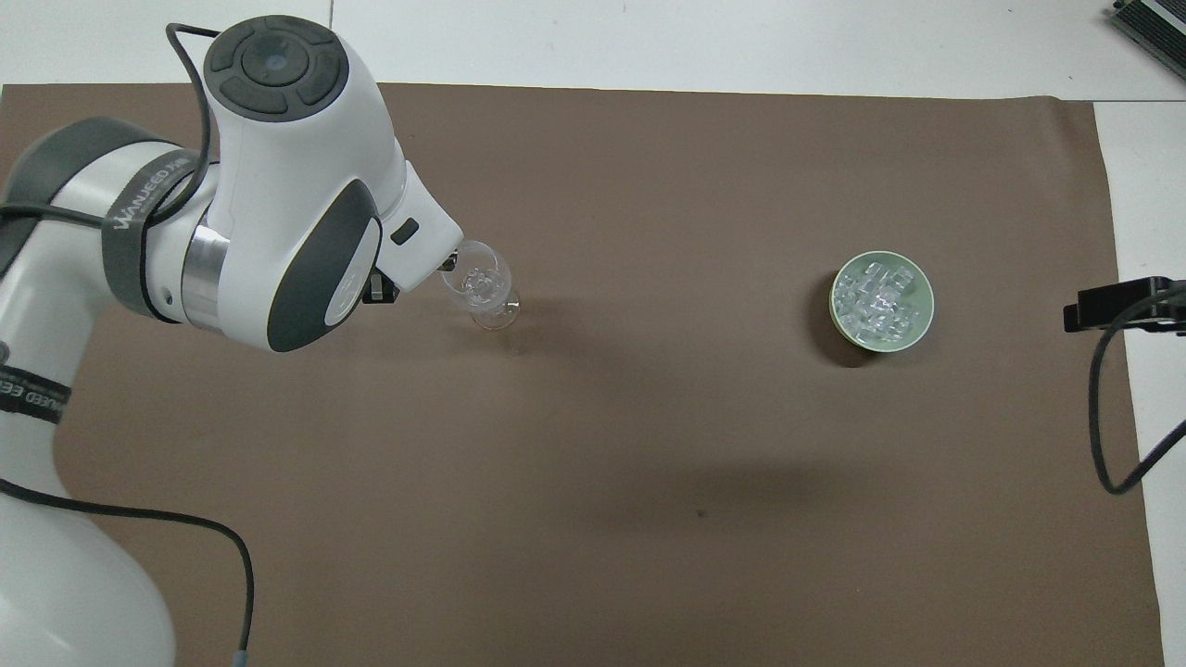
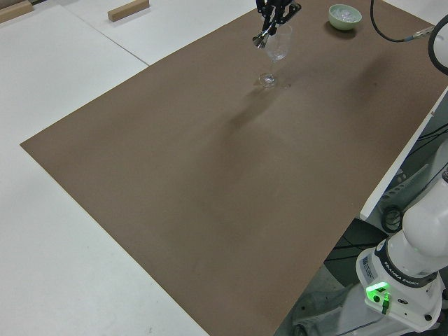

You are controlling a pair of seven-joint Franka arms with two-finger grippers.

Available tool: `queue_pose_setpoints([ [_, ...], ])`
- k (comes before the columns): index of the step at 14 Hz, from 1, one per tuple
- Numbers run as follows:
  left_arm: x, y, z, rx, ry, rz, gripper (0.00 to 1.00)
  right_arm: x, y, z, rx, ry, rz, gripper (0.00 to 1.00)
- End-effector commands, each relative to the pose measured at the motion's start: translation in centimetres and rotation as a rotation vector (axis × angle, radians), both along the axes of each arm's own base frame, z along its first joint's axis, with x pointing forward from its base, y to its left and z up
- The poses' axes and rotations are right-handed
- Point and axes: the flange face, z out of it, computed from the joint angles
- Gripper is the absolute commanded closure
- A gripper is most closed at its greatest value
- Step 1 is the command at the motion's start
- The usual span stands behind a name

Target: Pour wine and add ice with both arms

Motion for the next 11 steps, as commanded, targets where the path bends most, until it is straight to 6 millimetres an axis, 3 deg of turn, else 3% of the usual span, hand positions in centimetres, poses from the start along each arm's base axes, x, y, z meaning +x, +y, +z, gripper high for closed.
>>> queue_pose_setpoints([
  [1, 0.36, -0.49, 0.69, 0.047, -0.009, 0.013, 1.0, -0.04, -0.28, 0.11, -0.004, -0.007, 0.023, 0.0],
  [11, 0.23, -1.37, 0.79, 0.079, -0.02, -0.007, 1.0, -0.04, -0.28, 0.11, -0.004, -0.007, 0.023, 0.0],
])
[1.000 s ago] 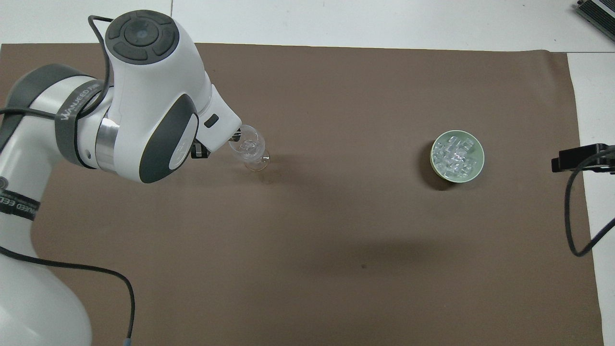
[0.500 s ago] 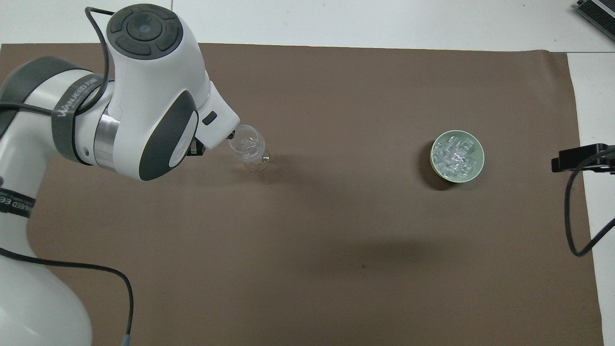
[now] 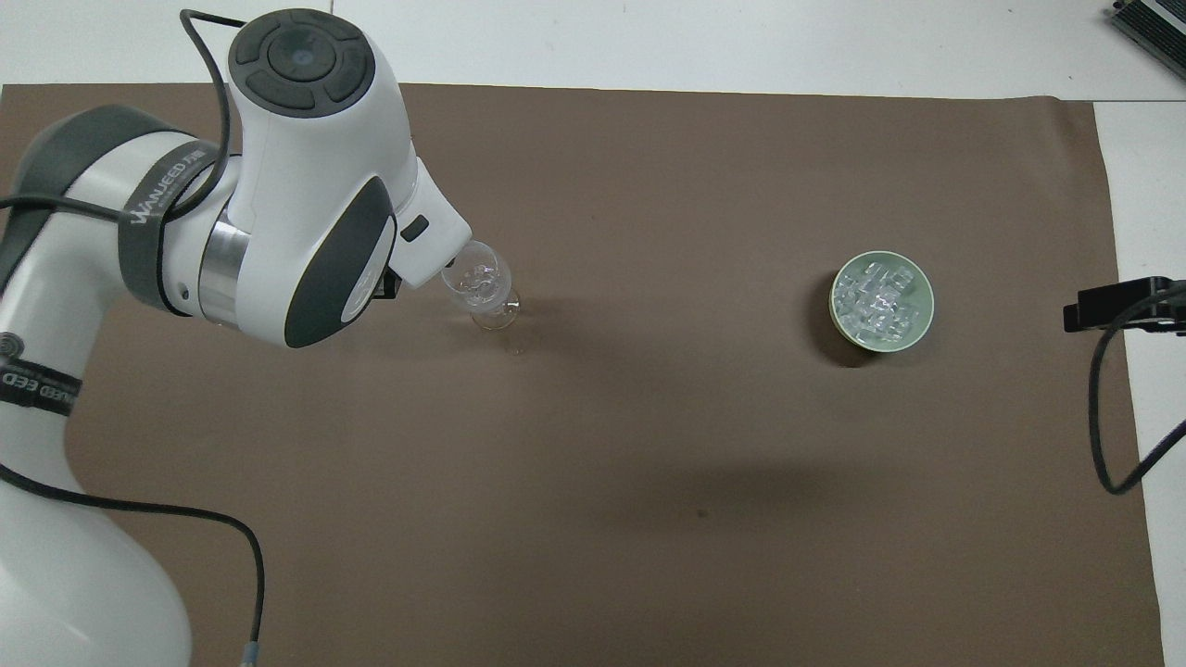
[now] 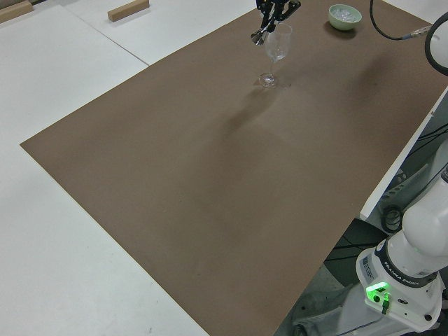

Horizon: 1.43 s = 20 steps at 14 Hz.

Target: Pour wine and add ice with both arms

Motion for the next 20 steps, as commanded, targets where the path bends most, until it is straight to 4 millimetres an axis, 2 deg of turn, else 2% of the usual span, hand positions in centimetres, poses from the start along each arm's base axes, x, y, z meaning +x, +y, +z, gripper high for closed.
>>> queue_pose_setpoints([
  [1, -0.1, -0.8, 0.6, 0.039, -0.01, 0.005, 1.0, 0.0, -0.3, 0.1, -0.004, -0.007, 0.023, 0.0],
  [10, 0.3, -0.4, 1.0, 0.07, -0.033, 0.005, 1.0, 0.0, -0.3, 0.1, -0.004, -0.007, 0.023, 0.0],
  [12, -0.1, -1.2, 1.3, 0.094, -0.039, -0.013, 1.0, 0.0, -0.3, 0.1, -0.004, -0.007, 0.023, 0.0],
  [20, -0.1, -1.4, 1.1, 0.112, -0.041, -0.025, 1.0, 0.0, -0.3, 0.1, -0.004, -0.007, 0.023, 0.0],
])
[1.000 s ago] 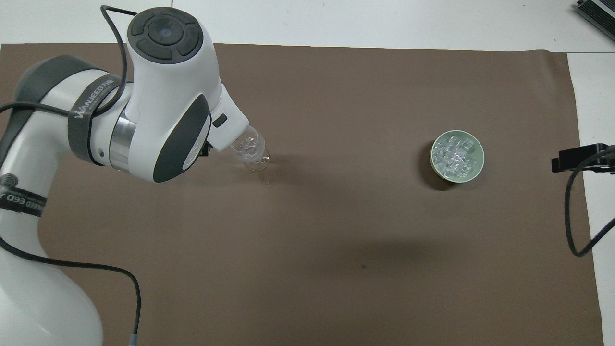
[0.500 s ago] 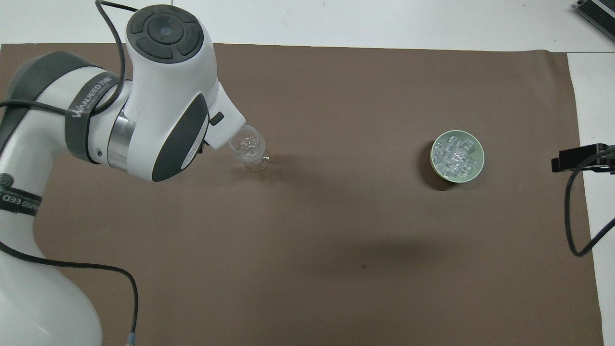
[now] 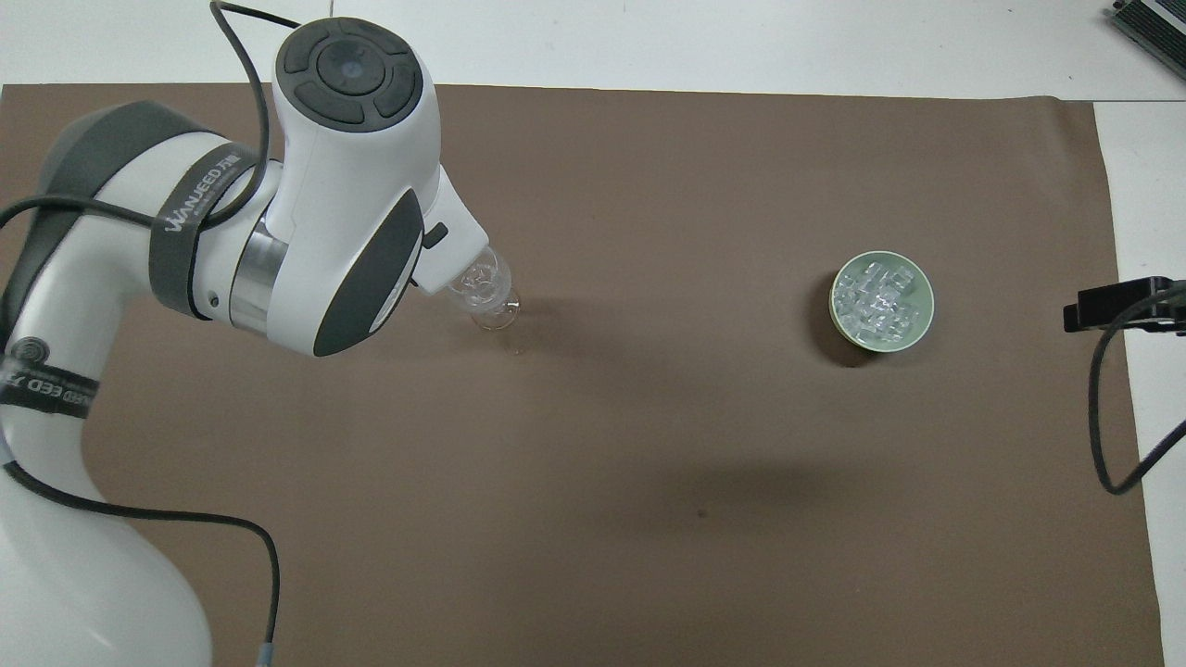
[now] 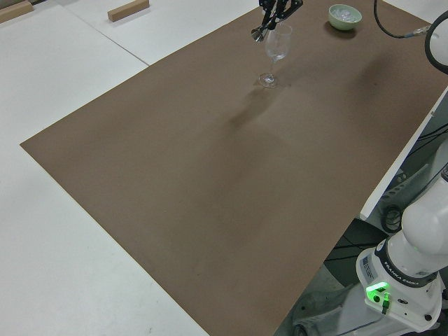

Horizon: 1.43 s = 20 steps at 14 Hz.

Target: Pour wine and add ice with both arms

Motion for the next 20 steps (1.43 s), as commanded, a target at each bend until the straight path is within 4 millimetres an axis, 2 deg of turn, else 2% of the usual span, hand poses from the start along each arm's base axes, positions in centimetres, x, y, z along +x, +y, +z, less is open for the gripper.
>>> queue_pose_setpoints([
  [1, 0.3, -0.3, 0.7, 0.062, -0.025, -0.003, 1.0, 0.0, -0.3, 0.1, -0.004, -0.007, 0.023, 0.0],
  [6, -0.2, -1.3, 0.7, 0.093, -0.039, -0.029, 1.0, 0.0, -0.3, 0.1, -0.004, -0.007, 0.023, 0.0],
  [20, -0.4, -2.1, 0.5, 0.178, -0.069, -0.073, 1.0, 0.0, -0.3, 0.0, -0.004, -0.006, 0.023, 0.0],
])
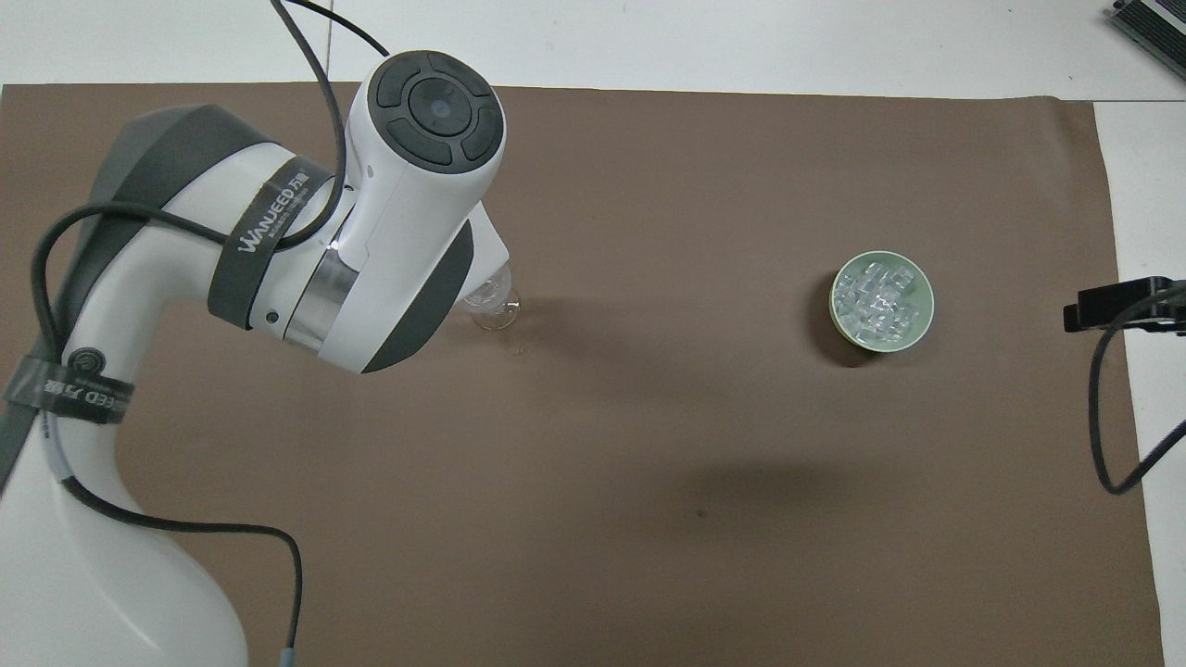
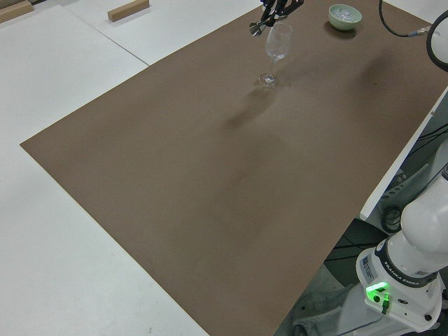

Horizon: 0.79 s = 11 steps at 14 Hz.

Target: Pour wine and add ice with both arms

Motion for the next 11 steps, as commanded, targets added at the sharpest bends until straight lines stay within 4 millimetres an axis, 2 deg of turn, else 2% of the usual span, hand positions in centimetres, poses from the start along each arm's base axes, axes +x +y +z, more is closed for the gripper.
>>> queue_pose_setpoints([
  [1, 0.1, -0.4, 0.5, 0.032, -0.011, -0.005, 1.0, 0.0, -0.3, 0.1, -0.004, -0.007, 0.023, 0.0],
  [3, 0.0, -0.1, 1.1, -0.004, -0.008, 0.015, 1.0, 0.0, -0.3, 0.1, -0.004, -0.007, 0.023, 0.0],
  [4, 0.5, 1.2, 1.2, -0.054, 0.012, 0.048, 1.0, 0.0, -0.3, 0.1, -0.004, -0.007, 0.023, 0.0],
  [7, 3.5, 10.0, 0.6, -0.211, 0.101, 0.183, 1.0, 0.0, -0.3, 0.0, -0.004, -0.006, 0.023, 0.0],
  [9, 5.0, 16.2, 0.4, -0.369, 0.178, 0.206, 1.0, 0.0, -0.3, 0.0, -0.004, -0.006, 0.023, 0.0],
  [11, 5.7, 21.2, -0.3, -0.526, 0.239, 0.211, 1.0, 0.0, -0.3, 0.1, -0.004, -0.007, 0.023, 0.0],
])
